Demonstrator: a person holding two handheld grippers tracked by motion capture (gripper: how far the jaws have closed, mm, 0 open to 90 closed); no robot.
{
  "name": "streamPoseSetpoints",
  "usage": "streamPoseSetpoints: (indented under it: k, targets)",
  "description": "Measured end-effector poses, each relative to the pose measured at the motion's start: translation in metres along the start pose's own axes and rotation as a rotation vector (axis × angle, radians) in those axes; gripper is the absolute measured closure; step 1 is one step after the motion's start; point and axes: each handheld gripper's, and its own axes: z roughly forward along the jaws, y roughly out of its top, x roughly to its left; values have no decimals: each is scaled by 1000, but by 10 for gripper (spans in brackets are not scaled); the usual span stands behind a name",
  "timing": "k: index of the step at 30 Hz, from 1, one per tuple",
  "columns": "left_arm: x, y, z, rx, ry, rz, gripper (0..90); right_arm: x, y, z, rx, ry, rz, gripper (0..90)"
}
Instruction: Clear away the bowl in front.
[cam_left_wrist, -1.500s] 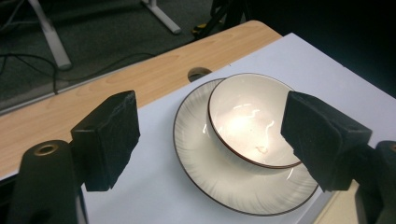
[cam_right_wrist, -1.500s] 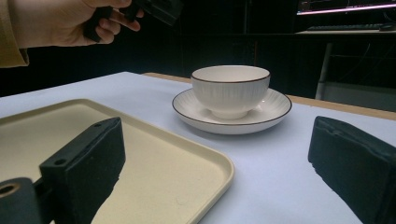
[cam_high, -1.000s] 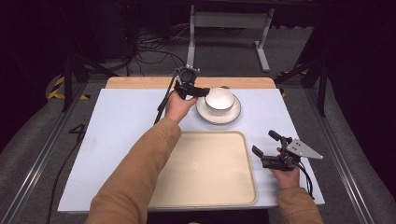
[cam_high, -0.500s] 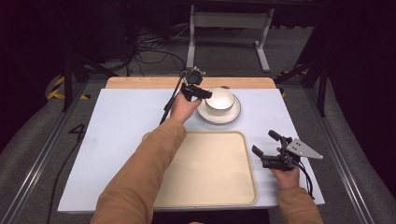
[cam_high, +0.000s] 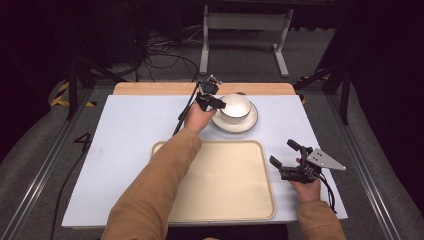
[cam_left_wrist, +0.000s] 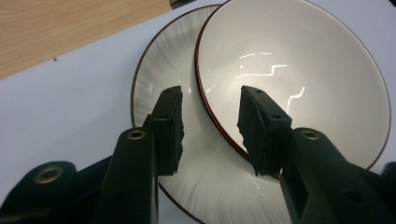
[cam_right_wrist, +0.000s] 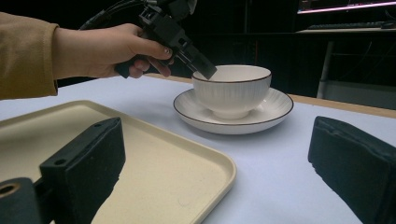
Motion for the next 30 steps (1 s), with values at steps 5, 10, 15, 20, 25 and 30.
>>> streamPoseSetpoints:
  k: [5, 10, 15, 20, 25, 30]
  targets:
    - [-1, 1, 4, 9, -6, -25, 646, 0, 0, 0, 1, 1, 0, 44]
    - [-4, 3, 9, 30, 15, -45, 665, 0, 0, 0, -1, 2, 4, 44]
    - [-6, 5, 10, 41, 40, -70, 696, 0, 0, 0, -3, 5, 3, 44]
    - [-9, 5, 11, 32, 71, -72, 771, 1, 0, 0, -4, 7, 4, 44]
    - [-11, 5, 13, 31, 93, -82, 818, 1, 0, 0, -3, 7, 3, 44]
    - [-13, 7, 15, 39, 106, -79, 822, 1, 0, 0, -4, 8, 2, 44]
